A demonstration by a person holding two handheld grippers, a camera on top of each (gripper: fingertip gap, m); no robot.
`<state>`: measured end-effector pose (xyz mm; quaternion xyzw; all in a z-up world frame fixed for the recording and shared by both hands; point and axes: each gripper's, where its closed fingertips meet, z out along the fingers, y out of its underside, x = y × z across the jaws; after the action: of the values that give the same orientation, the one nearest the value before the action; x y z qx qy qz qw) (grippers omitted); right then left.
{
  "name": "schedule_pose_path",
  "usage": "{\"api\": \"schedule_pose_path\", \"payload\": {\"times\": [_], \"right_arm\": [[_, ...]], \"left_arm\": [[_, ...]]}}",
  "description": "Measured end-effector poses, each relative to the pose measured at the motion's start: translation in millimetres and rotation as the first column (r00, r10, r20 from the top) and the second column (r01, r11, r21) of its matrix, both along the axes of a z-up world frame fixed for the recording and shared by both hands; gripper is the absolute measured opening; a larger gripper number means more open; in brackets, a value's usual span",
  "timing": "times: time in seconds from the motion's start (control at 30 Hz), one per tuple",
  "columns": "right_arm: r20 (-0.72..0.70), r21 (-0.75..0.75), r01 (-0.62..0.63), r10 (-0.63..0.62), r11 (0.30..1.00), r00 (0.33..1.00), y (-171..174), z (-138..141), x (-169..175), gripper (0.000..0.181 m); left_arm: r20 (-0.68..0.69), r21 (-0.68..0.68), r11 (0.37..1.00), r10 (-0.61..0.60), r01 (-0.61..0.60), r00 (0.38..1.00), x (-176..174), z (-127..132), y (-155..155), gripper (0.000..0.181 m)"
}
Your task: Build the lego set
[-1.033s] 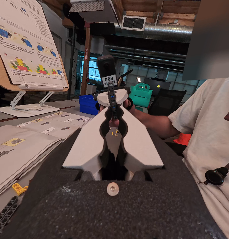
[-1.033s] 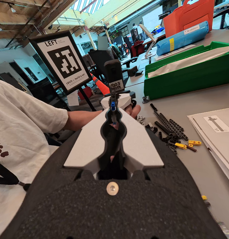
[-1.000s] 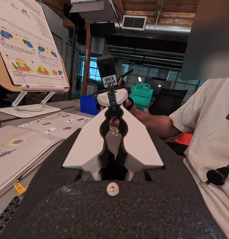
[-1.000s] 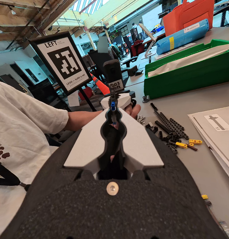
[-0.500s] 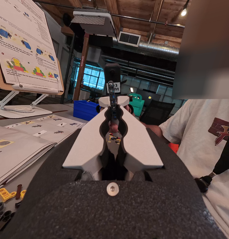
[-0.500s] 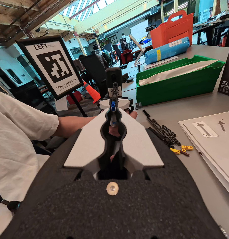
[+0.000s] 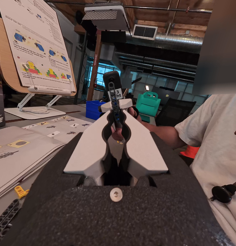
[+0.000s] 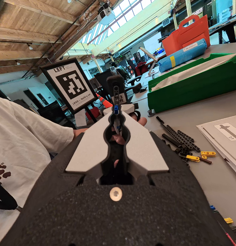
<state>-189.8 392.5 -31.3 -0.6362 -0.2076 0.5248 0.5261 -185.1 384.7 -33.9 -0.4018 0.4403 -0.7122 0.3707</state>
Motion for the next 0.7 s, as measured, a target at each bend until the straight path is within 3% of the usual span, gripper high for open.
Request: {"api": "schedule_pose_path", "payload": {"times": [0.33,0.53,0.6,0.67,0.7], "right_arm": [[0.055,0.038,0.01,-0.012,0.999,0.998,0.6,-8.5,-0.8,0.006],[0.037,0.036,0.011,-0.013,0.999,0.999,2.2,-6.2,1.3,0.006],[0.079,0.038,0.035,-0.038,0.999,0.996,5.8,-9.8,6.9,0.007],[0.13,0.08,0.107,-0.117,0.991,0.985,12.6,-9.3,23.0,0.025],[0.173,0.1,0.14,-0.156,0.985,0.973,13.7,-9.0,34.8,0.025]], "left_arm": [[-0.07,-0.027,0.999,-0.044,0.042,0.997,1.4,-11.1,-0.8,0.006],[-0.064,0.013,1.0,-0.001,0.002,0.998,4.0,-9.9,-0.1,0.006],[-0.098,0.053,0.998,0.05,-0.045,0.994,9.0,-14.3,3.6,0.006],[-0.161,0.208,0.959,0.226,-0.191,0.961,15.2,-31.0,18.6,0.006],[-0.185,0.314,0.916,0.317,-0.25,0.93,16.9,-41.2,25.6,0.006]]}}
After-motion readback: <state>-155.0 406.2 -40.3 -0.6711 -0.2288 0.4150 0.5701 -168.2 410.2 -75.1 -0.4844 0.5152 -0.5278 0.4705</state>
